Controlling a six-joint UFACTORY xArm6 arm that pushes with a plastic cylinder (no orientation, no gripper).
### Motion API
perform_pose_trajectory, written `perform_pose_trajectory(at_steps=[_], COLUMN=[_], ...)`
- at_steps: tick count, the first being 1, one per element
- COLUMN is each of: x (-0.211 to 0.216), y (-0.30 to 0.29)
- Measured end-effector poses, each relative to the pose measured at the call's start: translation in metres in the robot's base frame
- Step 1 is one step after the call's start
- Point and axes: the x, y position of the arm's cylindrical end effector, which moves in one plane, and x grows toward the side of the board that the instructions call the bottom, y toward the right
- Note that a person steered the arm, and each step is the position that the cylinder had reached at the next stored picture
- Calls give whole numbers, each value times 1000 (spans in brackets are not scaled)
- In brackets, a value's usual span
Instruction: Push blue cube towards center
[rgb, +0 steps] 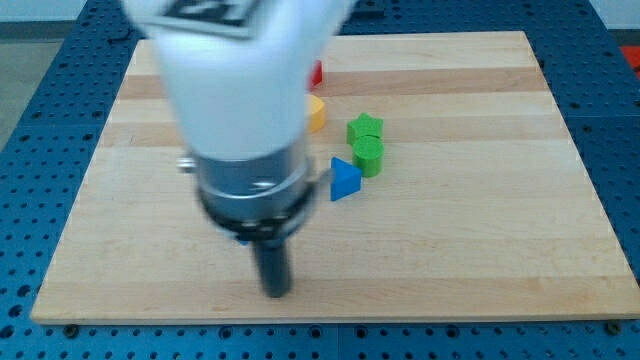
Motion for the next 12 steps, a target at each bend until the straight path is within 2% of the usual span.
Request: perform_pose_trajectory(at_steps=[1, 2, 3, 4, 6, 7, 8, 9, 12], x=[-1, -16, -28, -47, -95, -80, -47, -38, -72], y=[-71, -114, -128, -127, -80, -77, -70, -36, 16])
